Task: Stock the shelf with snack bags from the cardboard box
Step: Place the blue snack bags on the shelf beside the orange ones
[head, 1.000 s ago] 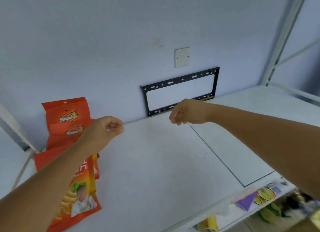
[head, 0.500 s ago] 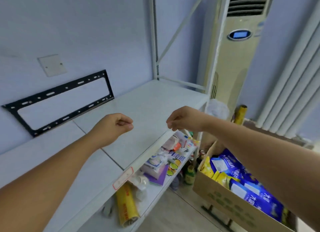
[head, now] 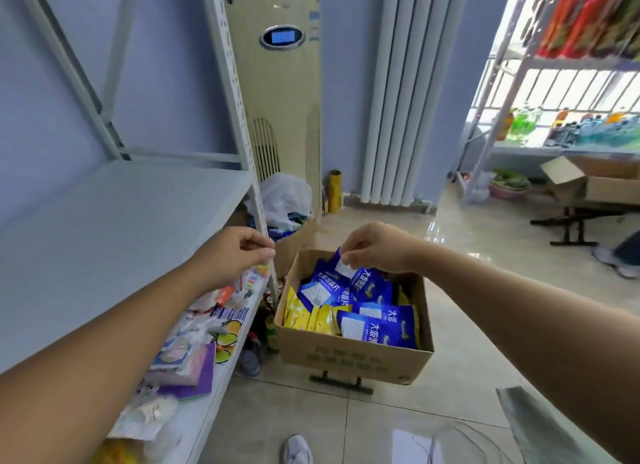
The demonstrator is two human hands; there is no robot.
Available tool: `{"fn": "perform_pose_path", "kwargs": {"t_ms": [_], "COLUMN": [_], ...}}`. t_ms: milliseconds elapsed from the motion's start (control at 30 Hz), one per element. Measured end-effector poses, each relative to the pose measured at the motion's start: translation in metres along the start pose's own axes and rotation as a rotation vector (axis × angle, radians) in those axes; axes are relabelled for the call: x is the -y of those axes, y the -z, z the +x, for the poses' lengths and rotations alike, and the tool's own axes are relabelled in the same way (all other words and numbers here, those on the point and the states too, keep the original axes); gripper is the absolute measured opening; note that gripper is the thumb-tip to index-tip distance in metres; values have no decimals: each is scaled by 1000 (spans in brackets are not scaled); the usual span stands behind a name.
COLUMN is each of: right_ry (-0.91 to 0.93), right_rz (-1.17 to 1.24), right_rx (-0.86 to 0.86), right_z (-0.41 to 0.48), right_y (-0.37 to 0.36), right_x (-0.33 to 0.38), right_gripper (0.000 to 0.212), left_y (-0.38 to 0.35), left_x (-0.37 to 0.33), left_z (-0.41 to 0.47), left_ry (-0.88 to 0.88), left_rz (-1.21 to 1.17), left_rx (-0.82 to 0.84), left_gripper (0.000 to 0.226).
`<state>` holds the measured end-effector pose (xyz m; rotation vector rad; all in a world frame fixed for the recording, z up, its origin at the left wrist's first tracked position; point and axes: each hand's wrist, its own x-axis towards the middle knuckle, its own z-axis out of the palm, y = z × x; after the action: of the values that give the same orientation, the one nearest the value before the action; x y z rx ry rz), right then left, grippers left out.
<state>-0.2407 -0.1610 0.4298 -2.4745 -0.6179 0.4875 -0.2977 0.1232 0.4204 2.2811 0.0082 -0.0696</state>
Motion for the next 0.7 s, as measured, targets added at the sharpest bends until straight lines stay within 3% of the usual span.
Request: {"fn": "perform_pose_path", "kwargs": {"t_ms": [700], "right_ry": [-334], "right_rz": [163], "right_rx": [10], "right_z": [144], "right_y": [20], "right_x": [-127], "right_gripper": [19], "left_y": [-54], "left_x": [60], "left_z": [218], "left_ry": [51], "left_rz": [5], "left_rx": [323], "left_gripper": [11]}}
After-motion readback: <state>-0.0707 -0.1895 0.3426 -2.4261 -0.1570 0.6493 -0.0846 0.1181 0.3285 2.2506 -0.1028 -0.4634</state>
